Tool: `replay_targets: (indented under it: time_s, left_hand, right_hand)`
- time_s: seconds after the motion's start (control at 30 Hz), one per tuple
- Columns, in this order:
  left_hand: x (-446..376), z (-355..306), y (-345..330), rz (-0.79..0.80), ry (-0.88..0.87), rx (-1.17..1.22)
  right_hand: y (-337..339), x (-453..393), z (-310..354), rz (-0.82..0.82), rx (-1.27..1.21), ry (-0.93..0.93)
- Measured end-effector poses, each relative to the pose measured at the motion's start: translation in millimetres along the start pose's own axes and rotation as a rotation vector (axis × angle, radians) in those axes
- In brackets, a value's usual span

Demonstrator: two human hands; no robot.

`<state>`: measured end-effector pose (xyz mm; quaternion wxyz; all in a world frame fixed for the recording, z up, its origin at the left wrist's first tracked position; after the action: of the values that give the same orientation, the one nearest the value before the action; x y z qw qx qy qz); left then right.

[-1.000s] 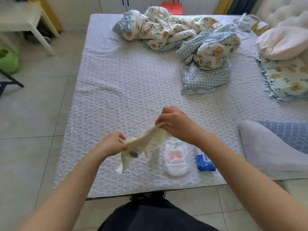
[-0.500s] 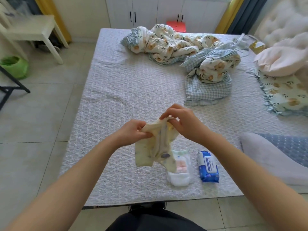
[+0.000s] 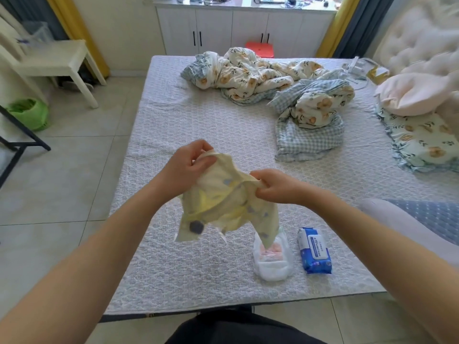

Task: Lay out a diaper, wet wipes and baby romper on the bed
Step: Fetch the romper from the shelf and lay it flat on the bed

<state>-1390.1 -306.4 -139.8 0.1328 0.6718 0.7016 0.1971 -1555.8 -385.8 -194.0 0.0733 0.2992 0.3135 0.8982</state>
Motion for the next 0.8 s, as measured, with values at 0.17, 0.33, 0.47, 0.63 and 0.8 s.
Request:
replay_targets:
  time_s: [0.17,0.33,0.47,0.63,0.8]
  left_hand:
    - [4.9,0.7,17.6,-0.057,-0.010,-0.028]
    - [12.9,16.1,24.1,-0.077,0.010,-0.244]
    - [17.1,28.0,28.4,-0.080,0.057,-0.318]
    - [22.7,32.8,37.5,-0.134,0.059,-0.341]
    - [23.9,46.9,51.4,-0.134,0.072,-0.325]
  right_hand:
    - [14.2,-1.4,-16.1,-0.133,-0.194,0.000]
    - [28.7,3.7,-25.5,-0.311,-0.272,-0.007]
    - [31.2,6.0,-14.5,-0.333,-0.151,0.013]
    - [29.5,6.6,0.7,-0.360,0.285,0.016]
    - [34.9,-0.9,-8.2,-0.343,0.348,-0.020]
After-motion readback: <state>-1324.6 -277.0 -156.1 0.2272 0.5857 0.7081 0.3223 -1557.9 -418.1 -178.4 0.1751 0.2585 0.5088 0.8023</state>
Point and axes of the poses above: each hand's wrist, its own x-axis away from the middle knuckle, its own y-axis out of the back of the hand, z = x × y, the point moved 8 cm from there along -x, towards the middle knuckle, and after that the axes turned 13 degrees about z, right-handed, at the moved point
